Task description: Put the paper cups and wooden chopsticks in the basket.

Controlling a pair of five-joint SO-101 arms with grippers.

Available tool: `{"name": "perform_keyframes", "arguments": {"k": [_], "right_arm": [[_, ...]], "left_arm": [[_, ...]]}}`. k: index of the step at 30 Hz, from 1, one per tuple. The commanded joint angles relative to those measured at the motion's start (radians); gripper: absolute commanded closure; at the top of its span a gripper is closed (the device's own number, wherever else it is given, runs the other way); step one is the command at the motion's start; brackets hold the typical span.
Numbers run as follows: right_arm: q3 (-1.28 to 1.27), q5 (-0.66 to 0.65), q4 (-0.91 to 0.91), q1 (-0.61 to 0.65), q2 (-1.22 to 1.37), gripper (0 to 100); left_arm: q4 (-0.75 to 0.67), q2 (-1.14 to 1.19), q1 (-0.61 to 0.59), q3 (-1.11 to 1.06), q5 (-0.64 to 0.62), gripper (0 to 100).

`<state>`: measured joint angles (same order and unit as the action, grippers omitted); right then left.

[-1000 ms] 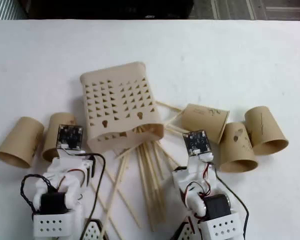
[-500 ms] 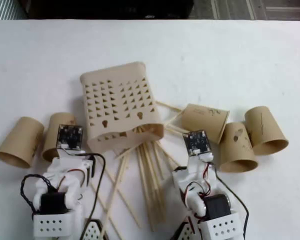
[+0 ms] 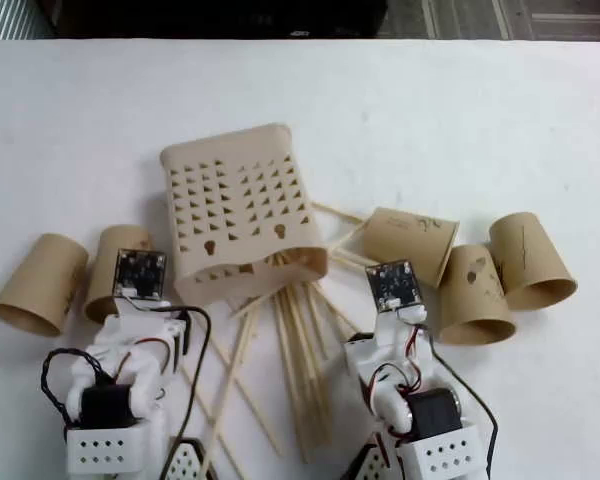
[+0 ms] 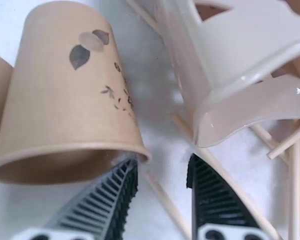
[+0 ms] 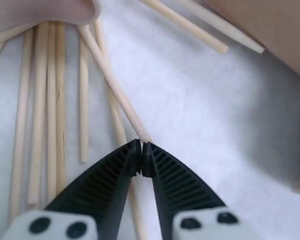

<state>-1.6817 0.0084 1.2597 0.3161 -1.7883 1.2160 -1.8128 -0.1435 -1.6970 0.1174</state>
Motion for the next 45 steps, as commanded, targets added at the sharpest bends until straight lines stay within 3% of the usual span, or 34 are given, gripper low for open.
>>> {"name": "perform_keyframes", "arguments": {"k": [1, 40, 45], "right_arm": [[-0.009, 0.002, 0.007, 0.007, -0.012, 98.1], [0.018, 0.0, 0.015, 0.038, -0.013, 98.1], [0.203, 0.0, 0.065, -0.133, -0.013, 98.1]], "left_arm": [[0.003, -0.005, -0.008, 0.005, -0.011, 83], [0.069, -0.005, -0.012, 0.005, -0.009, 83], [0.069, -0.005, -0.012, 0.005, -0.009, 83]]}}
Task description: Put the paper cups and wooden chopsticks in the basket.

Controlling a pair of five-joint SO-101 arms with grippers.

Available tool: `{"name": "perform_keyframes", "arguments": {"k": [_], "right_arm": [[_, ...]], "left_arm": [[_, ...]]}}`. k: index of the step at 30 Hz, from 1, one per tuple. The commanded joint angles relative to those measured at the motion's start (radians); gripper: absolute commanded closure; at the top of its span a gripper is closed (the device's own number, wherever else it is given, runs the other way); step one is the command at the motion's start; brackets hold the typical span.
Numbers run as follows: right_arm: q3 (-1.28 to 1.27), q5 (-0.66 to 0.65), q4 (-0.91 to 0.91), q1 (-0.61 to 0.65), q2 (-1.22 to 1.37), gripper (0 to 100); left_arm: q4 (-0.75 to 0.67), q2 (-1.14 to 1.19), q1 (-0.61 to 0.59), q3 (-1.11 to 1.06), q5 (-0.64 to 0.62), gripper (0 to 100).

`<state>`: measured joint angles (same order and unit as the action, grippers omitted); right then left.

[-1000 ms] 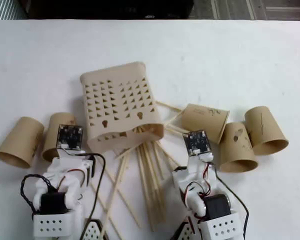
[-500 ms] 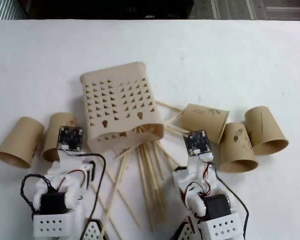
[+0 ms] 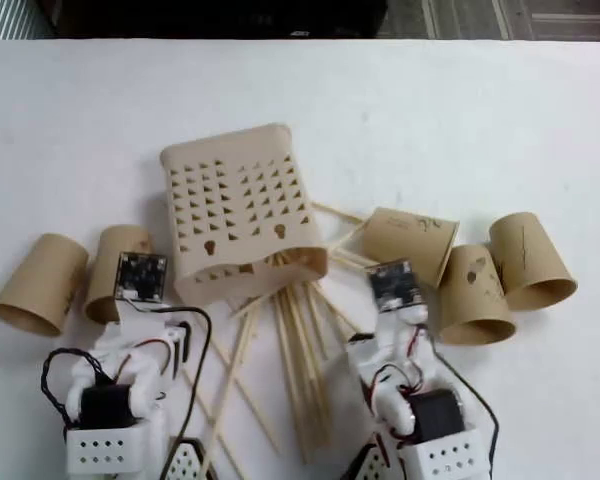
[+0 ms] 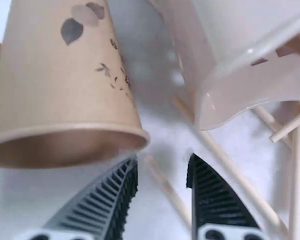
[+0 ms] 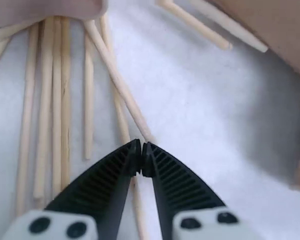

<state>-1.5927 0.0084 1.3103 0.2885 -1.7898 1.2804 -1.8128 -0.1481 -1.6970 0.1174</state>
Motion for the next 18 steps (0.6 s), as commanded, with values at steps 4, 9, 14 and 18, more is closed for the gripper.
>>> {"name": "perform_keyframes", "arguments": {"k": [4, 9, 14, 18], "right_arm": [[0.195, -0.012, -0.096, -0.213, -0.012, 98.1], [0.255, -0.295, -0.173, -0.225, -0.012, 98.1], [0.364, -0.39, -0.157, -0.147, 0.01, 90.8], [0.497, -0.39, -0.12, -0.021, 0.176, 89.6]], "left_arm": [[0.005, -0.005, -0.007, 0.005, -0.009, 83], [0.005, -0.005, -0.007, 0.005, -0.009, 83], [0.005, -0.005, -0.007, 0.005, -0.009, 83], [0.005, -0.005, -0.007, 0.005, -0.009, 83]]}}
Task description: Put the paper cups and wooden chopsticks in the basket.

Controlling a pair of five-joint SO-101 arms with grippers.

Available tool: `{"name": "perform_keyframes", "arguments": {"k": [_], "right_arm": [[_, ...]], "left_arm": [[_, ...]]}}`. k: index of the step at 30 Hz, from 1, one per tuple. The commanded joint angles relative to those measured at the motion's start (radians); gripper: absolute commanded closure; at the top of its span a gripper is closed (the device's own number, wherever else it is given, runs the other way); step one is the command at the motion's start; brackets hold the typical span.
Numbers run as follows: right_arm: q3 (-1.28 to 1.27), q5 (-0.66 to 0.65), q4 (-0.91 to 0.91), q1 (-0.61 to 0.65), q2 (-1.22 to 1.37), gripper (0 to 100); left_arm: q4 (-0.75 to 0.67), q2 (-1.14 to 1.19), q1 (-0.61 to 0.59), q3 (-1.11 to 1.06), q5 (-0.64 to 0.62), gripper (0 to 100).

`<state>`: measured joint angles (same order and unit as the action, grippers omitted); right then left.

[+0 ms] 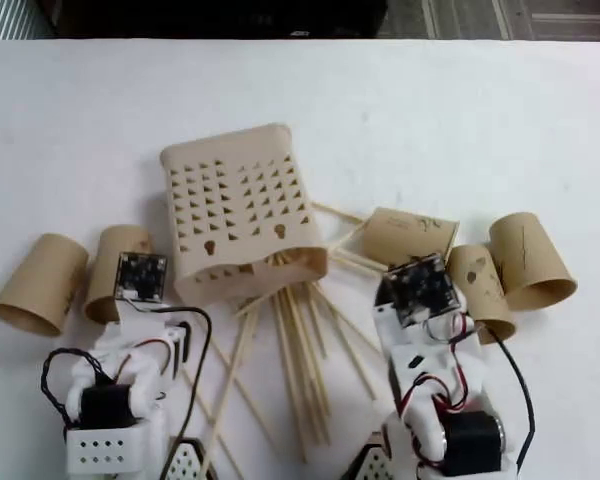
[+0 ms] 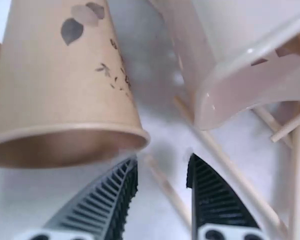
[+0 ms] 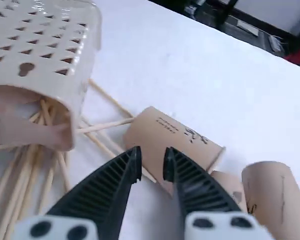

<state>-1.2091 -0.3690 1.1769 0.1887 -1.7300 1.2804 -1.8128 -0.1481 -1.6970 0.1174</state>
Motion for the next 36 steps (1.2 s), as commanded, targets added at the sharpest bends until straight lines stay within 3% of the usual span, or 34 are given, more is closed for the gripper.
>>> {"name": "perform_keyframes", "arguments": {"k": [1, 10, 20, 29, 32, 36], "right_arm": [[0.149, -0.012, 0.019, 0.105, 0.179, 89.2], [0.368, -0.011, -0.004, 0.305, 0.725, 75.2], [0.373, -0.009, -0.289, 0.314, 1.013, 74.0], [0.373, 0.132, -0.532, 0.312, 1.224, 74.1], [0.374, 0.127, -0.575, 0.314, 1.248, 80.6], [0.376, 0.13, -0.593, 0.306, 1.23, 99.2]], "left_arm": [[0.005, -0.005, -0.007, 0.005, -0.009, 83], [0.005, -0.005, -0.007, 0.005, -0.009, 83], [0.005, -0.005, -0.007, 0.005, -0.009, 83], [0.005, -0.005, -0.007, 0.005, -0.009, 83], [0.005, -0.005, -0.007, 0.005, -0.009, 83], [0.005, -0.005, -0.007, 0.005, -0.009, 83]]}}
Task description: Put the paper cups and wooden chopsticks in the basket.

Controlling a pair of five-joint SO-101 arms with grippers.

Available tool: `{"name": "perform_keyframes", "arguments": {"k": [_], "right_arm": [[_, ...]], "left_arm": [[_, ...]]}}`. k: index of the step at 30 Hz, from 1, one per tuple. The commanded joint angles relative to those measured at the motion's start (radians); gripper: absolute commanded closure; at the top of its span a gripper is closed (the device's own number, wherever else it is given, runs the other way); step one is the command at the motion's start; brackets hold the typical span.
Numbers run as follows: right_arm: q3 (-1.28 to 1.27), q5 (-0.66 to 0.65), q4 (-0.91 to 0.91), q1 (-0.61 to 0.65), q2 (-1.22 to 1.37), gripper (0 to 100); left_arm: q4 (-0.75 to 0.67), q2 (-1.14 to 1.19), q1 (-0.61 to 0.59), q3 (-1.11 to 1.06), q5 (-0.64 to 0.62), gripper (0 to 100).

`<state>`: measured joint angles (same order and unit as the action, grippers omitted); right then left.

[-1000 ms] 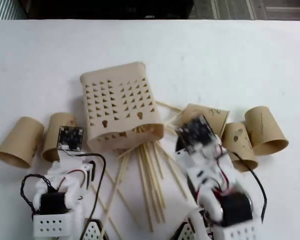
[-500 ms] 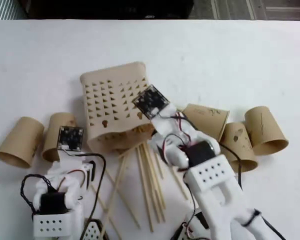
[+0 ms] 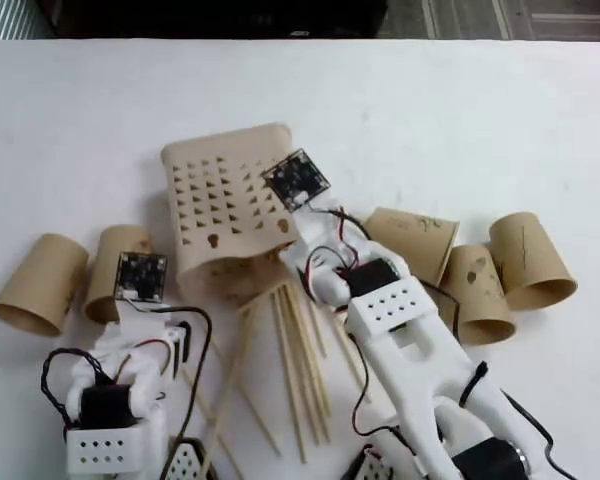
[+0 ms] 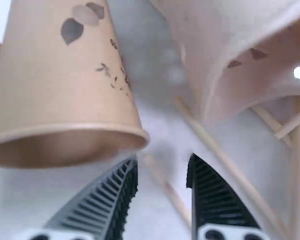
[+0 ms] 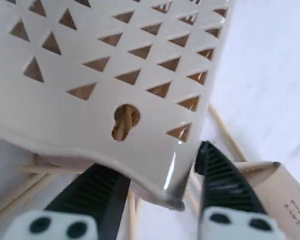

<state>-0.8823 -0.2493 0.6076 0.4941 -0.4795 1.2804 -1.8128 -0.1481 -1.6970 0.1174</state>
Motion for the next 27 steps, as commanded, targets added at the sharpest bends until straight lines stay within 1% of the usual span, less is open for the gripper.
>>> {"name": "perform_keyframes", "arguments": {"k": [1, 8, 12, 17, 19, 25, 27], "right_arm": [[0.049, 0.011, -0.019, -0.001, -0.033, 97.0], [0.078, 0.011, 0.038, -0.007, -0.177, 98.0], [0.175, 0.014, 0.102, -0.062, -0.202, 98.0], [0.345, 0.095, 0.191, -0.147, -0.134, 98.0], [0.41, 0.104, 0.223, -0.154, -0.09, 98.0], [0.598, 0.187, 0.3, -0.159, 0.076, 98.0], [0.677, 0.227, 0.326, -0.185, 0.139, 98.0]], "left_arm": [[0.005, -0.005, -0.007, 0.005, -0.009, 83], [0.005, -0.005, -0.007, 0.005, -0.009, 83], [0.005, -0.005, -0.007, 0.005, -0.009, 83], [0.005, -0.005, -0.007, 0.005, -0.009, 83], [0.005, -0.005, -0.007, 0.005, -0.009, 83], [0.005, -0.005, -0.007, 0.005, -0.009, 83], [0.005, -0.005, -0.007, 0.005, -0.009, 83]]}}
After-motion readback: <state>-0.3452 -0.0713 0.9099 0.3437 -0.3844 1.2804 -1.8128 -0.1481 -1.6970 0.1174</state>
